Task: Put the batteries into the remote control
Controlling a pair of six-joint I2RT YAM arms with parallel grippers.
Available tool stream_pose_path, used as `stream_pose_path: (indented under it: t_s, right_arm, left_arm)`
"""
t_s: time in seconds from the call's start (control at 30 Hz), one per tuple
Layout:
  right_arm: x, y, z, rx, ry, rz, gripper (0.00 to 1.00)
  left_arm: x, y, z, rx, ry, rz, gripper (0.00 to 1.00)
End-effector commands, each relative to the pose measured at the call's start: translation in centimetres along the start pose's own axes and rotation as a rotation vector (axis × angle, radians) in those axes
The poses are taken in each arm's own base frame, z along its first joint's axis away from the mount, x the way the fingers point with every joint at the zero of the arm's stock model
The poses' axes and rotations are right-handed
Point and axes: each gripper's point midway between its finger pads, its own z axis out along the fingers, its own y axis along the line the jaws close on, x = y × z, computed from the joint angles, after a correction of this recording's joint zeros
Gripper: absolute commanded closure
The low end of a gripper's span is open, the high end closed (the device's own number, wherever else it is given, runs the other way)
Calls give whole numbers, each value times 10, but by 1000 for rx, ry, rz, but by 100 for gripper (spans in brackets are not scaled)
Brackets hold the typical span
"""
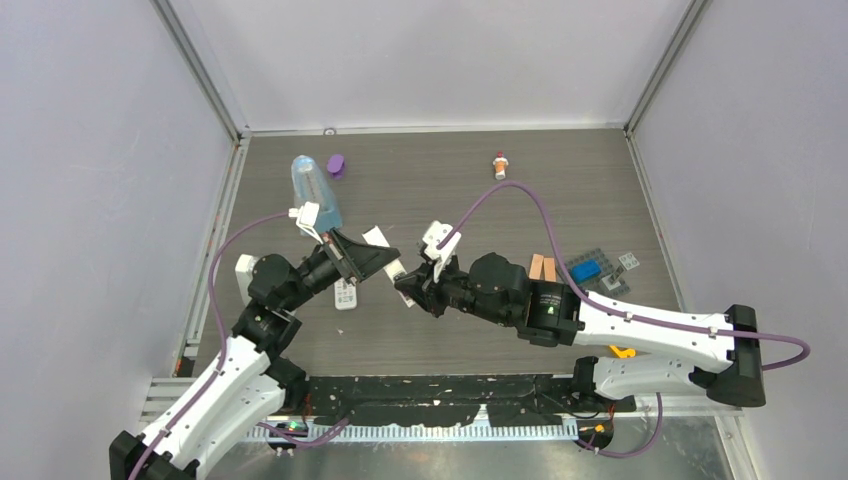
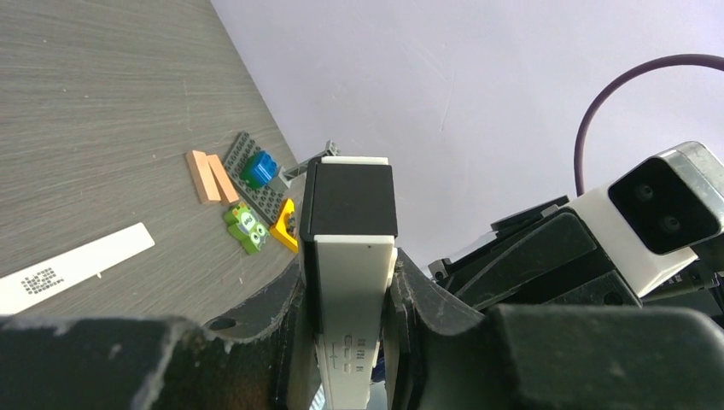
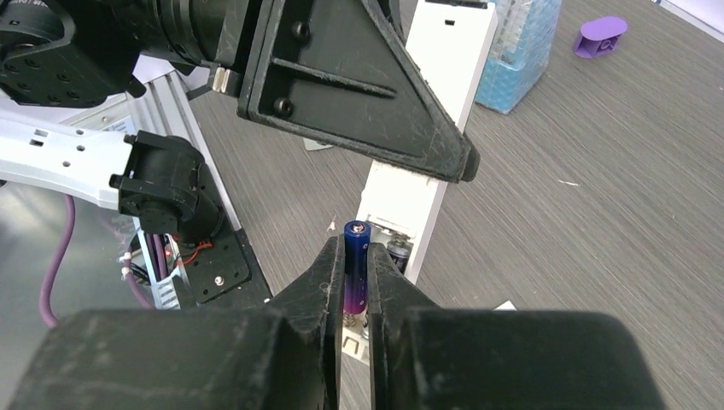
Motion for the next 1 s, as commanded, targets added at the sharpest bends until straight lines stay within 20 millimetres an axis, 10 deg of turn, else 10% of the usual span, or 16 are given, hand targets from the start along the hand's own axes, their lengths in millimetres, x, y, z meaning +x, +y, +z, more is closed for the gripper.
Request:
stream_pose_path:
  t_s: [0.0, 0.8, 0.97]
  right_arm:
    - [-15, 2, -2, -4, -15, -20, 95]
    - [-37, -5, -2, 72, -46, 83, 68]
    - [-49, -5, -11, 78, -70, 145, 44]
  left_arm:
    - [-15, -24, -3, 85, -66, 47, 100]
    - [-12, -12, -1, 58, -58, 34, 100]
    - [-11, -8, 0, 45, -60, 43, 100]
